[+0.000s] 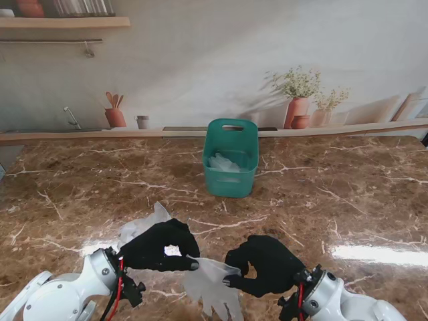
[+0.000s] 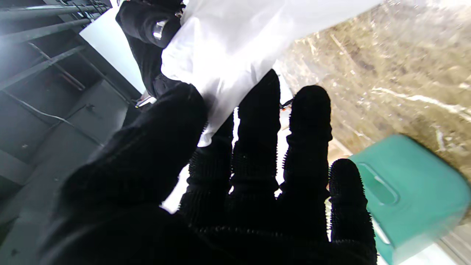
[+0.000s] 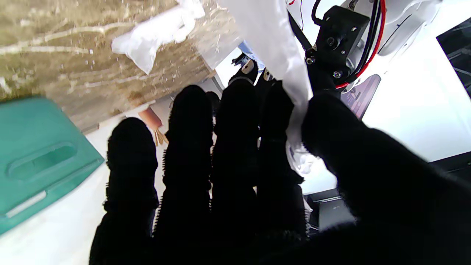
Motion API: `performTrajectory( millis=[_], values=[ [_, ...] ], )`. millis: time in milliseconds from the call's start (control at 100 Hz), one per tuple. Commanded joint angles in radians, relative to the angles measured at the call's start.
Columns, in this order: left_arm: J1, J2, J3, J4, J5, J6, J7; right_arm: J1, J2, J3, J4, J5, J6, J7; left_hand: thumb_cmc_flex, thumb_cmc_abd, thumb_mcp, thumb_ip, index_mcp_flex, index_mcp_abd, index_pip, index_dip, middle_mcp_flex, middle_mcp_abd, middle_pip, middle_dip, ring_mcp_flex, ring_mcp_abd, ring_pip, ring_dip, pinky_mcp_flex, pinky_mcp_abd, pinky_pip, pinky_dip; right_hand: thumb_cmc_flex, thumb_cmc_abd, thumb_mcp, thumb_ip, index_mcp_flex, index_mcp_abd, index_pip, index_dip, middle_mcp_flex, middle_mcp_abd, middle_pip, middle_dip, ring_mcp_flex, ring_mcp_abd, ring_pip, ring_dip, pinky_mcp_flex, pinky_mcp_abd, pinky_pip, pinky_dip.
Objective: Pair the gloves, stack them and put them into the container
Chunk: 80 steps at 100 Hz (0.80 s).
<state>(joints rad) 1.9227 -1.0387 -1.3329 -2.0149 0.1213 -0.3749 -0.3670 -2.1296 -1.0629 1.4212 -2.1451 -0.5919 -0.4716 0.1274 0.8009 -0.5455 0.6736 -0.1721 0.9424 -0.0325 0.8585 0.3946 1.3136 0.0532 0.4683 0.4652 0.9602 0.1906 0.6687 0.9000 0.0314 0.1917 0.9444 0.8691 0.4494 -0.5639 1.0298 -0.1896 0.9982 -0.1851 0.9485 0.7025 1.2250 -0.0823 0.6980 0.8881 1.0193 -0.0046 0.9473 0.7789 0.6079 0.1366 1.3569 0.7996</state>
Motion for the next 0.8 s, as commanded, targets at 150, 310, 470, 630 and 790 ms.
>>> performTrajectory(
  millis=[150,310,470,630,790],
  values=[
    [-0.061,-0.002,0.059,0.12,0.027,0.059,0.018,0.13,0.008,-0.103,0.152,0.05,0.121,0.046,0.006,-0.015,0.017,-0.023,0.031,0.012,0.022,-0.016,0.068,0.031,0.02,-0.014,0.028,0.016,0.042,-0.01,-0.01,-0.013,0.027,-0.017,-0.03,0.018,0.048,0.003,0.022,-0.009,0.006,0.024,0.025,0.005,0.016,0.026,0.022,-0.001,0.023,0.018,-0.002,0.003,0.044,0.002],
    [-0.144,-0.016,0.125,0.197,0.085,0.104,0.075,0.218,0.0,-0.151,0.245,0.03,0.187,0.01,0.009,-0.01,0.014,-0.022,0.026,0.013,0.022,-0.015,0.063,0.035,0.021,-0.015,0.017,0.022,0.045,-0.009,-0.015,-0.014,0.027,-0.019,-0.034,0.016,0.047,0.0,0.019,-0.018,0.003,0.026,0.02,0.003,0.016,0.028,0.017,-0.005,0.025,0.018,-0.004,-0.002,0.046,0.002],
    [-0.242,-0.045,0.213,0.288,0.204,0.129,0.222,0.298,-0.01,-0.167,0.332,-0.048,0.215,-0.059,0.007,-0.009,0.015,-0.02,0.022,0.0,0.021,-0.014,0.054,0.034,0.023,-0.014,0.009,0.021,0.049,-0.008,-0.015,-0.013,0.035,-0.016,-0.037,0.01,0.05,-0.004,0.016,-0.028,0.001,0.027,0.015,-0.002,0.017,0.029,0.012,-0.009,0.025,0.017,-0.008,-0.005,0.045,0.001],
    [-0.338,-0.089,0.315,0.395,0.327,0.151,0.432,0.372,-0.013,-0.172,0.408,-0.156,0.222,-0.127,-0.003,-0.012,0.025,-0.019,0.021,-0.021,0.023,-0.01,0.048,0.026,0.03,-0.009,0.007,0.019,0.052,-0.009,-0.01,-0.01,0.043,-0.014,-0.043,0.011,0.049,-0.014,0.01,-0.042,-0.002,0.027,0.007,-0.01,0.017,0.03,0.008,-0.015,0.023,0.015,-0.012,-0.009,0.041,-0.002],
    [-0.432,-0.115,0.404,0.495,0.422,0.18,0.554,0.443,-0.012,-0.198,0.486,-0.217,0.228,-0.162,-0.016,-0.011,0.033,-0.022,0.018,-0.035,0.024,-0.01,0.046,0.018,0.03,-0.008,0.009,0.01,0.052,-0.012,-0.011,-0.014,0.048,-0.015,-0.048,0.01,0.049,-0.024,0.007,-0.05,-0.007,0.021,0.004,-0.014,0.016,0.027,0.006,-0.017,0.021,0.012,-0.011,-0.011,0.041,-0.002]
  ],
)
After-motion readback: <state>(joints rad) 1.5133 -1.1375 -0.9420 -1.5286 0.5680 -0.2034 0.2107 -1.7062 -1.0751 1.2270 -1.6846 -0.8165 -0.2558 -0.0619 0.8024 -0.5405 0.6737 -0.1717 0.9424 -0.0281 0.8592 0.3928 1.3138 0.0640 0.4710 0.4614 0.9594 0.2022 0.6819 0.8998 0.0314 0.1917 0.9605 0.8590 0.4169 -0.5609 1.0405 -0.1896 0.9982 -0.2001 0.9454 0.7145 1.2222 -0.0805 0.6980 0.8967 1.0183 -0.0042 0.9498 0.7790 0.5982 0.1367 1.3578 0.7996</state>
